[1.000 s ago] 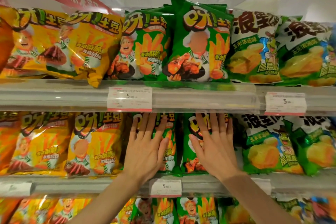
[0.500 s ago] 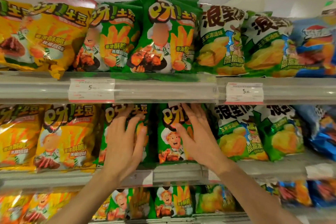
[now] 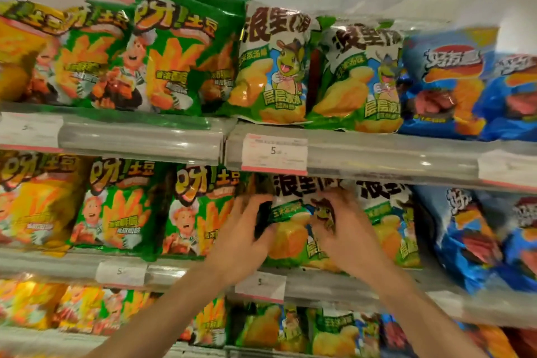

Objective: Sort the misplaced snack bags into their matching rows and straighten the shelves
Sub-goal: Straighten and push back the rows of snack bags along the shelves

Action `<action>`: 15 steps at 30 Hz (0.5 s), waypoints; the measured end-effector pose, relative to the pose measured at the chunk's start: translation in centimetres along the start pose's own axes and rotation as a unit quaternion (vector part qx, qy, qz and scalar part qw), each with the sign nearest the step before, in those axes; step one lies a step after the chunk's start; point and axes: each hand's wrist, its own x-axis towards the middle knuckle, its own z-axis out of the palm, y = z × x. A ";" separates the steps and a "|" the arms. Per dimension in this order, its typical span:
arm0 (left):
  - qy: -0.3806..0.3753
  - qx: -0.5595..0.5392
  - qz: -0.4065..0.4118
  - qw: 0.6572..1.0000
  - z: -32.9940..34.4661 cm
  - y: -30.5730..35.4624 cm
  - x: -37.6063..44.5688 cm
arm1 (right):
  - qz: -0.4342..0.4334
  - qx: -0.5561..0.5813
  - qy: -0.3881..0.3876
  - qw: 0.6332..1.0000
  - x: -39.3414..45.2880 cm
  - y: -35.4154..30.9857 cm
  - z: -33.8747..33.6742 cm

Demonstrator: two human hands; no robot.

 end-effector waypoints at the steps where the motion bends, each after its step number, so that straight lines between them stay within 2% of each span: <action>1: -0.024 -0.014 -0.020 0.999 0.5 0.4 0.4 | -0.002 -0.003 -0.014 1.000 -0.2 0.5 0.0; 9: -0.097 -0.165 -0.114 0.975 3.1 0.1 4.4 | 0.067 -0.006 -0.093 0.993 0.1 3.6 -1.1; 11: -0.107 -0.197 -0.113 0.968 3.4 0.2 4.7 | 0.071 0.033 -0.120 0.990 0.6 3.8 -1.2; 15: -0.100 -0.231 -0.100 0.963 3.5 0.5 4.7 | 0.105 0.180 -0.158 0.965 1.6 3.3 -1.0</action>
